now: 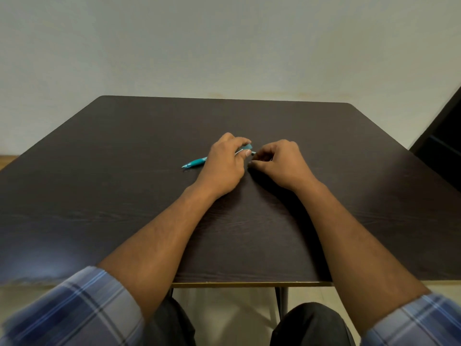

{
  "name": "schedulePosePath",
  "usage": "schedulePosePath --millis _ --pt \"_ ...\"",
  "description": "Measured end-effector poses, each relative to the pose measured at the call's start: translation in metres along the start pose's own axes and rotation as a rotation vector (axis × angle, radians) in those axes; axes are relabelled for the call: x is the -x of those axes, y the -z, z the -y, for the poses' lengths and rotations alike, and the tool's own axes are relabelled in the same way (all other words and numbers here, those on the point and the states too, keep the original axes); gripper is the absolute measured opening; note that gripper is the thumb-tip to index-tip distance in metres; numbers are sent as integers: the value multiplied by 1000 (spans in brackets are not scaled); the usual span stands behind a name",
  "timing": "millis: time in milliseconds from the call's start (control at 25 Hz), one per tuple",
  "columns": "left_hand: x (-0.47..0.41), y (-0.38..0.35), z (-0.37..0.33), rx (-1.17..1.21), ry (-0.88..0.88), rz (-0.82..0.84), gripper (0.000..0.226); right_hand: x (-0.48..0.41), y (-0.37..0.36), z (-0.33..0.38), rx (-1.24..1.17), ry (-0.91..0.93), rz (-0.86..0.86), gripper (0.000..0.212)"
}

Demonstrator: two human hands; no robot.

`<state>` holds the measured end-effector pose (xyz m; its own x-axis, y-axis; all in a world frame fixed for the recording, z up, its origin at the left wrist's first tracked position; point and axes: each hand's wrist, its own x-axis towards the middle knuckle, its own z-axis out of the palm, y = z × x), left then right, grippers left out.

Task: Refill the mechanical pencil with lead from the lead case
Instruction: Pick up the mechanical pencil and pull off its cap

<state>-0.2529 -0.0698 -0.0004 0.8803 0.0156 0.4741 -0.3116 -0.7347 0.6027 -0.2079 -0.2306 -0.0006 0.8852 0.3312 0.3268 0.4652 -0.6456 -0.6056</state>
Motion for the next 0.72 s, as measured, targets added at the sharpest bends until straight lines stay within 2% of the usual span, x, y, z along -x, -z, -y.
schedulePosePath --millis 120,200,280,360,440,480,560,720 --pt "0 1 0 29 5 -1 10 0 1 -3 -23 -36 -13 21" --pt "0 1 0 11 -10 -4 11 1 1 -1 -33 -20 -24 21" --pt "0 1 1 -8 -33 -21 14 1 1 3 -66 4 -109 14" --pt "0 2 1 -13 -38 -32 18 0 2 7 -289 -35 -189 10" --pt "1 2 2 -13 -35 -40 23 1 2 11 -568 -111 -134 13" --pt "1 3 2 -8 -31 -47 25 2 2 12 -635 -130 -86 11" --pt "1 4 1 23 -25 -67 26 3 0 12 -660 -117 -41 7" --pt "2 7 -2 174 1 -176 19 1 -2 13 -750 -98 -61 3"
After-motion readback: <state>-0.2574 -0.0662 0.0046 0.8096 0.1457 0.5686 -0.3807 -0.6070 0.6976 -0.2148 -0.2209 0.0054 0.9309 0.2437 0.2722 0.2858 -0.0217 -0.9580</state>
